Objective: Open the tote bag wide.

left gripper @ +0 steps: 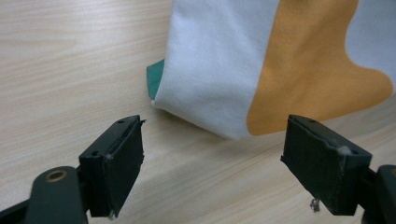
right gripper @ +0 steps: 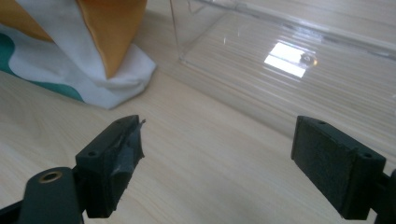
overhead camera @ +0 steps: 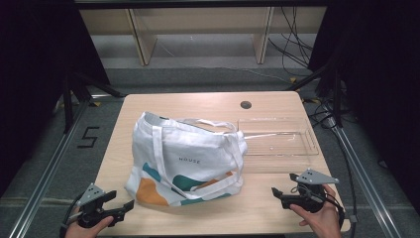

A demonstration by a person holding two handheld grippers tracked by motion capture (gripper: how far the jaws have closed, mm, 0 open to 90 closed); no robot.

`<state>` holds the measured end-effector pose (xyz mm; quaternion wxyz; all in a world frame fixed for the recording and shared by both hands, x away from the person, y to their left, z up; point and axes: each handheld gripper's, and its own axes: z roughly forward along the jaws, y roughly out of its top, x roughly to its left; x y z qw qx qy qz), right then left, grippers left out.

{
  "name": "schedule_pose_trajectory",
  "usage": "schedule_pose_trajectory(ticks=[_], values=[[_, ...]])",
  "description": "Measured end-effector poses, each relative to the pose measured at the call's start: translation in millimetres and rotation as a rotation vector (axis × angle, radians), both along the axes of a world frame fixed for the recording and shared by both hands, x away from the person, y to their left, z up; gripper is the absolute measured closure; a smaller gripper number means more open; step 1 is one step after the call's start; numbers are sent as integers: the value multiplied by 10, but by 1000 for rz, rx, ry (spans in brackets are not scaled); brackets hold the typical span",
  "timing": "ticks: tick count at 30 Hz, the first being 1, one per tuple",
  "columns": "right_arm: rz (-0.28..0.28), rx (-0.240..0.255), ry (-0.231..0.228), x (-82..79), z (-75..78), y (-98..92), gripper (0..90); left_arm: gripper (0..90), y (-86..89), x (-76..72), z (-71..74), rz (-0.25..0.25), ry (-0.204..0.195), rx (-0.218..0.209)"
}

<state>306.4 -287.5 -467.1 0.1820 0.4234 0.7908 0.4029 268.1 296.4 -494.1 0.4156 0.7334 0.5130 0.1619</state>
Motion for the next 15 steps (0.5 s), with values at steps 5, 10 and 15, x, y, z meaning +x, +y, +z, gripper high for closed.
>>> schedule_pose_trajectory(ticks=[5,10,15], values=[[5,20,-7,-4,122,100,176,191,-24,10,63,-26,-7,-22],[47,40,-25,10,260,180,191,183,-76,27,155,-51,-19,-34],[86,28,-58,19,404,260,236,177,-144,43,274,-69,-39,-39]])
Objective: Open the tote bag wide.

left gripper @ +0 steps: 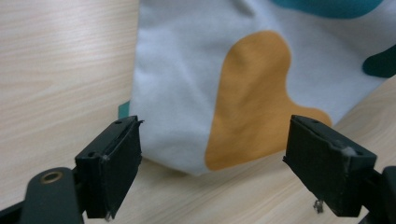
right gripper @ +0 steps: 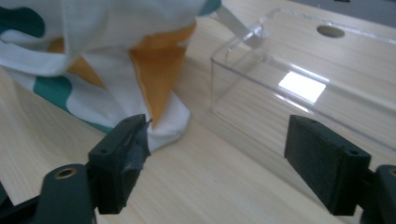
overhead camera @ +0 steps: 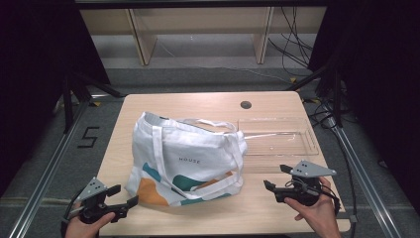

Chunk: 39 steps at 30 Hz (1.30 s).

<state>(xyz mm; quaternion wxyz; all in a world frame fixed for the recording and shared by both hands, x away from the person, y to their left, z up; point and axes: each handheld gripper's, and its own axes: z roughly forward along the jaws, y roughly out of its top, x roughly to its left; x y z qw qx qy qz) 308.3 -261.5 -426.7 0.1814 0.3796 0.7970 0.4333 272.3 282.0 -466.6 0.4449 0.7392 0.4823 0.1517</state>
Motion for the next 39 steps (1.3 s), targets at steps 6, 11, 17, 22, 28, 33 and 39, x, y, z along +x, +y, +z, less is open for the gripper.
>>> schedule_pose_trajectory(ticks=[6,11,17,22,28,33,39], values=[[73,40,-29,30,222,171,251,177,-68,45,268,-46,-48,-11],[109,82,-72,80,454,328,257,160,-146,160,524,-84,-84,-6],[158,74,-81,216,675,536,268,167,-218,210,673,-95,-101,13],[171,61,-84,288,759,719,345,175,-304,265,769,-121,-113,17],[201,97,-73,402,809,931,424,182,-395,290,753,-144,-87,40],[203,83,-74,437,797,980,676,181,-367,297,722,-151,-81,32],[257,55,-176,350,848,948,811,181,-333,276,750,-138,-98,11]])
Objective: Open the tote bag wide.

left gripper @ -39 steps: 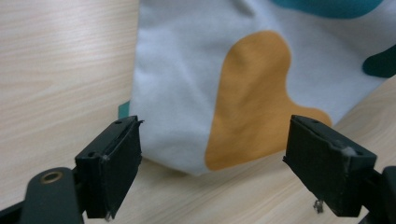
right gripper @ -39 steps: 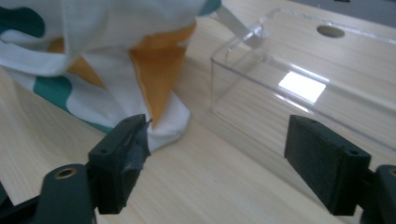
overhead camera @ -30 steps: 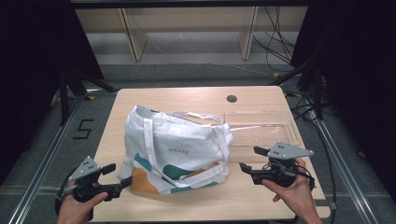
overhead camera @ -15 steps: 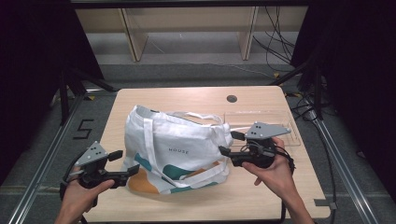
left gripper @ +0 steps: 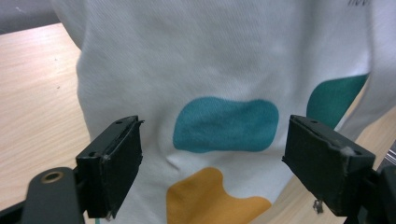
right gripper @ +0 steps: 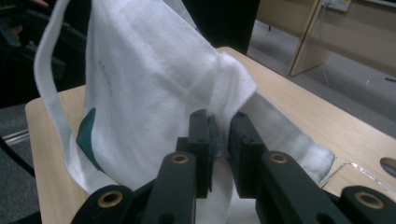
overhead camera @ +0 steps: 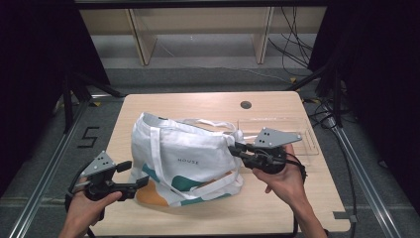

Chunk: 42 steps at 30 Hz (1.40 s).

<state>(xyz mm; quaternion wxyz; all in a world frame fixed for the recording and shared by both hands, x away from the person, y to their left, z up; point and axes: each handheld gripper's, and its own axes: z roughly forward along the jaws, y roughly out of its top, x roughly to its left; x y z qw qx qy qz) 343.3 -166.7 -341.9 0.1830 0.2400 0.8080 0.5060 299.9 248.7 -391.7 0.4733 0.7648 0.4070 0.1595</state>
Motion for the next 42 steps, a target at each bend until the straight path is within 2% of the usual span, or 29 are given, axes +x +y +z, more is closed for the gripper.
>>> schedule_pose_trajectory(ticks=[1,2,5,7,9,10,11,12,14,16,17,19,21,22,25,27,30,31,34,35,36,38,39,40,42], values=[[7,-2,-31,-24,18,4,816,181,8,-9,15,-2,-4,3],[9,-3,-31,-75,43,11,818,181,12,-18,30,-2,-7,5],[49,-28,-74,-219,125,43,828,180,19,-44,63,7,-18,1],[83,-27,-76,-285,137,63,844,180,22,-44,71,-1,-15,0],[130,-34,-50,-353,119,98,854,181,15,-47,66,6,-20,6],[153,-55,-60,-381,96,134,856,182,17,-48,64,11,-19,16],[166,-79,-49,-422,63,180,858,182,21,-48,58,15,-19,22],[166,-79,-49,-422,63,180,858,183,21,-48,58,15,-19,22],[189,-156,-45,-482,-30,279,861,182,56,-52,35,2,0,25],[189,-161,-42,-477,-54,283,862,182,88,-60,20,4,7,25],[191,-164,-38,-474,-63,278,863,182,114,-69,10,16,-1,20],[193,-169,-30,-479,-91,271,864,182,167,-82,23,16,15,26],[198,-184,-23,-487,-136,267,864,182,210,-107,32,3,16,34],[201,-185,-18,-488,-154,266,864,182,238,-124,56,-19,35,53],[214,-189,6,-498,-242,261,864,181,290,-171,113,-13,17,42],[224,-209,24,-512,-319,265,864,180,324,-187,156,-4,8,37],[246,-225,64,-500,-485,281,864,167,323,-190,173,16,-14,12],[251,-225,77,-483,-553,289,864,168,315,-188,176,7,-10,15],[263,-258,130,-441,-737,318,864,168,293,-190,191,-5,-3,18],[263,-258,130,-441,-737,318,864,168,284,-185,200,-10,-6,19],[273,-276,148,-449,-828,347,864,168,264,-173,211,-4,-10,9],[279,-307,146,-462,-881,364,864,168,241,-148,218,8,-17,4],[278,-326,155,-475,-920,374,864,168,227,-132,213,12,-23,-7],[269,-330,164,-485,-940,374,864,167,213,-111,219,9,-8,-13],[284,-339,171,-484,-1001,378,864,167,186,-58,220,-4,16,-73]])
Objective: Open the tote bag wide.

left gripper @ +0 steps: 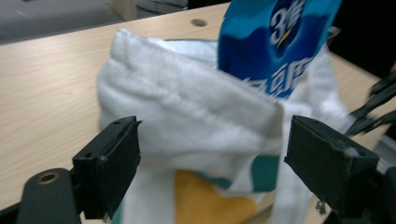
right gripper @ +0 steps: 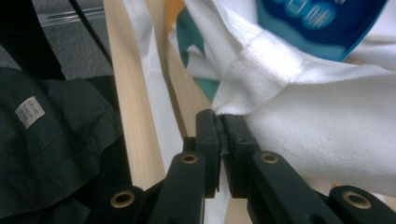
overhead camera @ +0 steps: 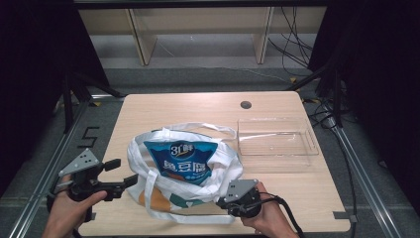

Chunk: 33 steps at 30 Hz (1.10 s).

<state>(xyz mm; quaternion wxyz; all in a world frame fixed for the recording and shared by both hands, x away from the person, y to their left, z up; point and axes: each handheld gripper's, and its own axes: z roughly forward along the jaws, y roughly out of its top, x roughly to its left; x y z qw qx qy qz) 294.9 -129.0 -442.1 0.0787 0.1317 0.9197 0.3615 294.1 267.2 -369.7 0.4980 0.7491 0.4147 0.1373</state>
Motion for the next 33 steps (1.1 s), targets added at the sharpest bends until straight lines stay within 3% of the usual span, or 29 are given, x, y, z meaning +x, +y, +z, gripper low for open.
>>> schedule_pose_trajectory(ticks=[3,5,7,11,13,22,27,28,29,30,32,33], values=[[-14,-16,36,-21,-120,-8,864,159,-48,95,10,10,-15,-23],[-7,-26,37,-12,-192,-1,864,159,-91,152,27,10,-11,-36],[-15,-30,52,-17,-255,6,864,159,-137,198,45,9,-9,-17],[-18,-35,70,-27,-285,8,862,160,-219,264,28,2,14,10],[2,-32,61,-13,-301,13,861,159,-246,306,4,-11,19,3],[-3,-38,62,-26,-333,39,860,146,-351,424,-50,41,34,-18],[18,-58,73,-44,-387,81,855,145,-440,462,-218,59,53,66],[20,-57,75,-40,-392,81,855,151,-423,463,-242,40,56,112],[16,-57,82,-39,-397,78,853,168,-445,456,-280,54,53,105],[10,-55,89,-39,-398,74,850,218,-431,452,-311,37,57,108],[12,-47,96,-39,-400,71,823,361,-416,436,-390,8,46,115],[8,-46,101,-31,-404,66,797,458,-401,427,-407,-8,46,145]])
